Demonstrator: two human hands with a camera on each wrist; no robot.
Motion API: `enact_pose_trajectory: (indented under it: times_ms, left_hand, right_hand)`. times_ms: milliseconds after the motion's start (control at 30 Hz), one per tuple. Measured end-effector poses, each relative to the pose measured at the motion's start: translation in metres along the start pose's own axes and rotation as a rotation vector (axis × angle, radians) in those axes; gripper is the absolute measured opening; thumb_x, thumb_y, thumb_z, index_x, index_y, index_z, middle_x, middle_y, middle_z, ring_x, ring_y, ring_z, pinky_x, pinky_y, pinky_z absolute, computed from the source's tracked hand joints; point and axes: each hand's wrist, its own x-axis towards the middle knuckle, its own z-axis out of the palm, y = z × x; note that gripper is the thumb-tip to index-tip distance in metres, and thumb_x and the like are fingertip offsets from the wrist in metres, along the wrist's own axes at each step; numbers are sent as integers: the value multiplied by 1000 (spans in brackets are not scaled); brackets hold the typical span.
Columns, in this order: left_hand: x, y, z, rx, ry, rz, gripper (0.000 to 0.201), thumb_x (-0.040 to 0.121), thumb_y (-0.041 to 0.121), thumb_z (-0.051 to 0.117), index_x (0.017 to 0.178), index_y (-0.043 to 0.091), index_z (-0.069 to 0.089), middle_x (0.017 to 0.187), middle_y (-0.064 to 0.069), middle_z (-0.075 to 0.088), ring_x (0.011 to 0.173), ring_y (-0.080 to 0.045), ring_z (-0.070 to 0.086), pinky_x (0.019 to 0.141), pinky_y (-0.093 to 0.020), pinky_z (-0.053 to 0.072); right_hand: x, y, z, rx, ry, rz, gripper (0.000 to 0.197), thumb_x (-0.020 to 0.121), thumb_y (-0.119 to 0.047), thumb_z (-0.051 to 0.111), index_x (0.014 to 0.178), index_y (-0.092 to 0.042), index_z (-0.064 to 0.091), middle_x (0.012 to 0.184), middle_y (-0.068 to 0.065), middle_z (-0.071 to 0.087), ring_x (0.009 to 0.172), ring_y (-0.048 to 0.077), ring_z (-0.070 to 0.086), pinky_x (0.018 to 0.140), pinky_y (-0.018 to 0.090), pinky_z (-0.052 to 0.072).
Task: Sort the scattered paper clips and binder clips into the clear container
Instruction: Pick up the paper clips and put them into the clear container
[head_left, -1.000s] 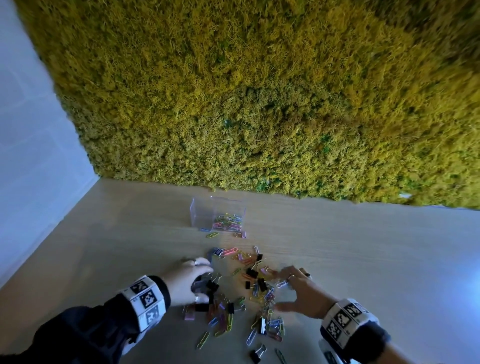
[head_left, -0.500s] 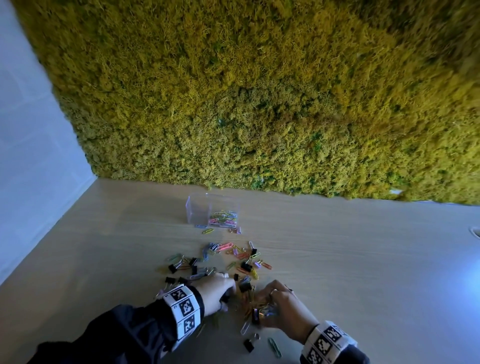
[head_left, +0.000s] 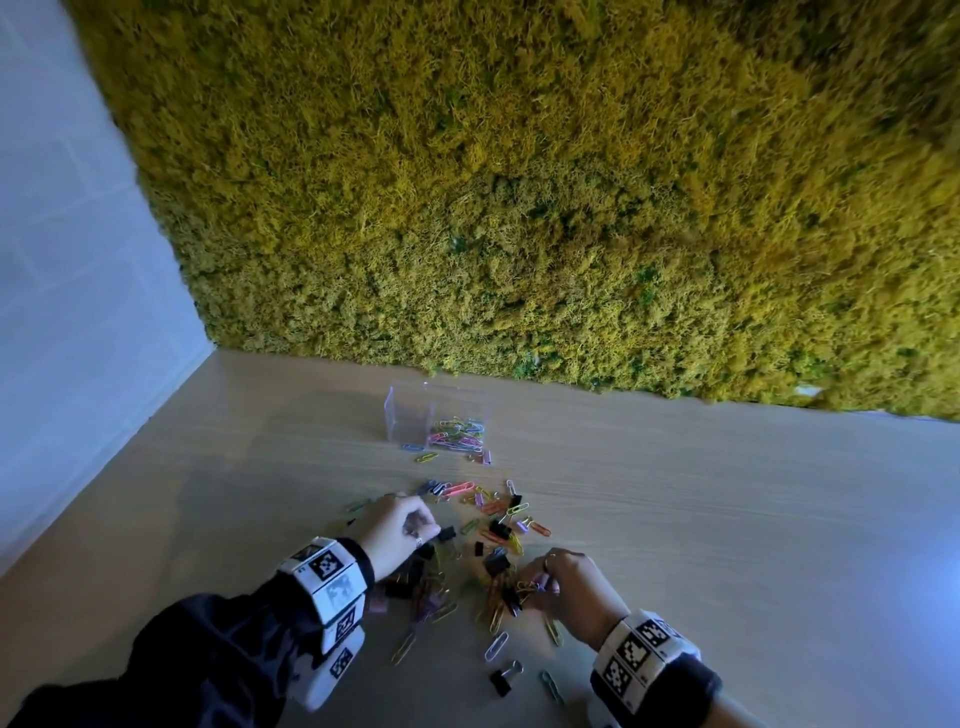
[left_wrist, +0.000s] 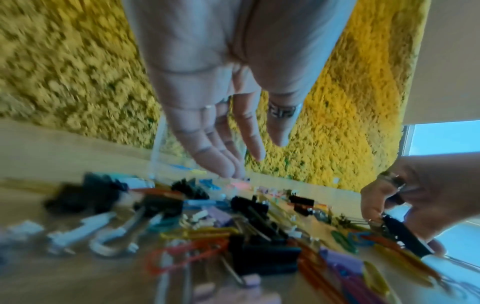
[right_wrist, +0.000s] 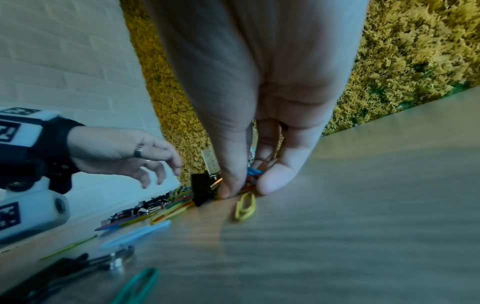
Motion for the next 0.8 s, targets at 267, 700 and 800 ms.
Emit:
enact_pose_trajectory:
  times_ms: [267,700,800]
  left_hand:
    - [-47,5,28,385,-337,-90,64,68,44,75,119,18,46,123,-2,50,110,-20,54,91,-34,42]
    - [-24,15,23,455,-300,82,12,86,10,49,96,15,53,78,7,52,75,-10,53,58,-15,33]
    - [-25,13,23,458,-341,48,12,84,5,53,92,13,49,86,-1,60,53,1,29,53,-16,30]
  right_hand:
    - [1,4,3,-9,23,23,26,77,-21,70,104,-23,67,73,-28,40,63,-14,40,61,-4,32]
    - [5,-4,-3,-133,-54,-38,41,83,-15,60,60,-39,37,69,-23,34,64,-16,30,61,4,28]
    - [6,0,-5,-139,-53,20,28,85,-13,57,67,-35,50,70,-23,37,72,0,45,57,1,30]
